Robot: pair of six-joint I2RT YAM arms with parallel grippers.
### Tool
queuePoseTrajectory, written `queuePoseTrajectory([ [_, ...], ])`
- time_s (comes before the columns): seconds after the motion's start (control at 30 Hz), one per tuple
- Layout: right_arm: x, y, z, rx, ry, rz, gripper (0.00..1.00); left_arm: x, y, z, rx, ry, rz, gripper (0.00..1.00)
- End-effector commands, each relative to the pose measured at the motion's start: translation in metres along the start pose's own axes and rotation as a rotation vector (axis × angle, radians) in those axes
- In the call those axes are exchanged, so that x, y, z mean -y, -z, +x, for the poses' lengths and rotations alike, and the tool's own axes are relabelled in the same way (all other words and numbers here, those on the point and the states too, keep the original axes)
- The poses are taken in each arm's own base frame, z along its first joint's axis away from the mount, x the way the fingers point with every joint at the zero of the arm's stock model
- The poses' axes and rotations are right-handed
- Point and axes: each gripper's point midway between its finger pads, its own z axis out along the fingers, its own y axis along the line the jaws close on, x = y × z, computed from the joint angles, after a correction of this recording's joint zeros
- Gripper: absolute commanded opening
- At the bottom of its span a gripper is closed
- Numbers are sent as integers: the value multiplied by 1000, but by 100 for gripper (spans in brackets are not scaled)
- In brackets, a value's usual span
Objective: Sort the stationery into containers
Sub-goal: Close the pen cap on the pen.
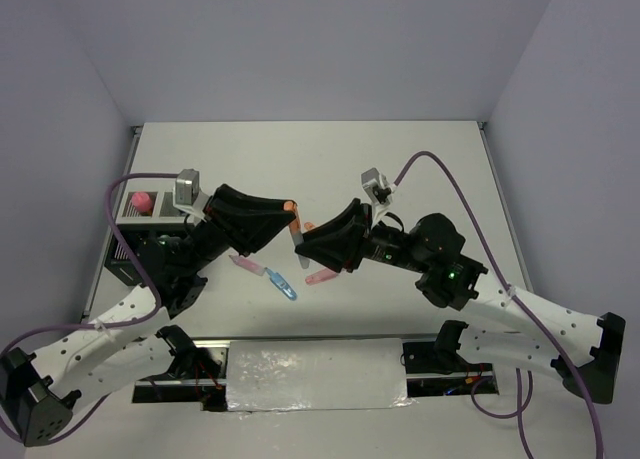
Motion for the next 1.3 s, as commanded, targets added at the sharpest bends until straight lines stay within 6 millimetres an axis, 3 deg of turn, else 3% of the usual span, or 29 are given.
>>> queuePoseTrajectory([
  [0.0, -20, -2, -57, 144, 93, -39, 2, 21, 0, 4, -33, -27, 101, 4],
  [0.27, -24, 0, -92, 192, 137, -52, 2, 22, 4, 15, -80, -42, 119, 30],
  [0.33, -26, -3, -88, 174, 130, -80, 2, 21, 4, 15, -87, -47, 113, 37],
  [0.47, -21, -8, -69, 126, 104, -105, 2, 19, 1, 12, -87, -76, 93, 63],
  [0.57, -17, -9, -59, 99, 86, -102, 2, 20, -3, 9, -95, -98, 84, 68],
  [0.67, -15, -10, -51, 75, 74, -102, 2, 23, -6, 4, -91, -118, 86, 60],
  [1.07, -4, -8, -27, 27, 44, -93, 2, 19, -13, -4, -87, -165, 47, 57],
  [1.1, -4, -7, -27, 27, 43, -95, 2, 20, -13, -5, -88, -167, 46, 46],
  [1.17, -6, -6, -28, 30, 45, -100, 2, 19, -14, -4, -93, -164, 44, 38],
  [1.2, -7, -6, -28, 27, 45, -102, 3, 18, -14, -3, -96, -163, 44, 27],
  [1.27, -7, -6, -29, 29, 45, -103, 3, 17, -14, -1, -105, -158, 41, 21],
])
